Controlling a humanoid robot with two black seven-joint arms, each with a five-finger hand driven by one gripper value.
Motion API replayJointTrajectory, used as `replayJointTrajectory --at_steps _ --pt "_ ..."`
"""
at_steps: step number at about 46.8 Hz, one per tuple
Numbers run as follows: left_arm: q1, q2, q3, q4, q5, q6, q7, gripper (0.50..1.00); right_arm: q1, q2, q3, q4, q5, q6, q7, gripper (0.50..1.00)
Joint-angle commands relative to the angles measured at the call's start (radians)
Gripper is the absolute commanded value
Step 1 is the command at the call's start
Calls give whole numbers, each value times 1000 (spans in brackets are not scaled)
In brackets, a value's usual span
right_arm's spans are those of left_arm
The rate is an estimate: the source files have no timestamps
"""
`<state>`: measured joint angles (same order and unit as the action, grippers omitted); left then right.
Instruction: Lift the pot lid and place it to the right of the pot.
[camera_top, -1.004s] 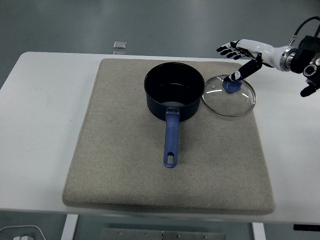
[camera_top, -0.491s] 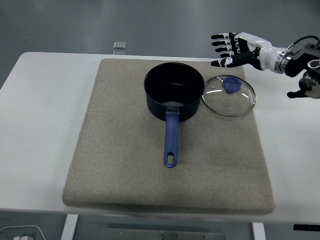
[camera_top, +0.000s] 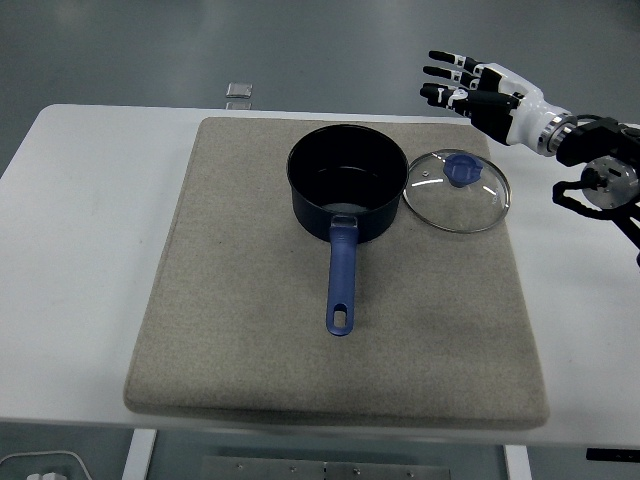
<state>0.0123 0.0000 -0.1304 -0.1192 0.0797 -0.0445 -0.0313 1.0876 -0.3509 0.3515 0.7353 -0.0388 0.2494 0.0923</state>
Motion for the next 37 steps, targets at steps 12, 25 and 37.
replayJointTrajectory --at_steps 12,25,37 --pt "0 0 0 0 0 0 -1 1000 -9 13 0 -50 108 -1 1 921" --pt "0 0 0 0 0 0 1 1000 -14 16 0 -51 109 -2 3 921" --pt "0 0 0 0 0 0 1 1000 -26 20 1 -57 108 -4 29 921"
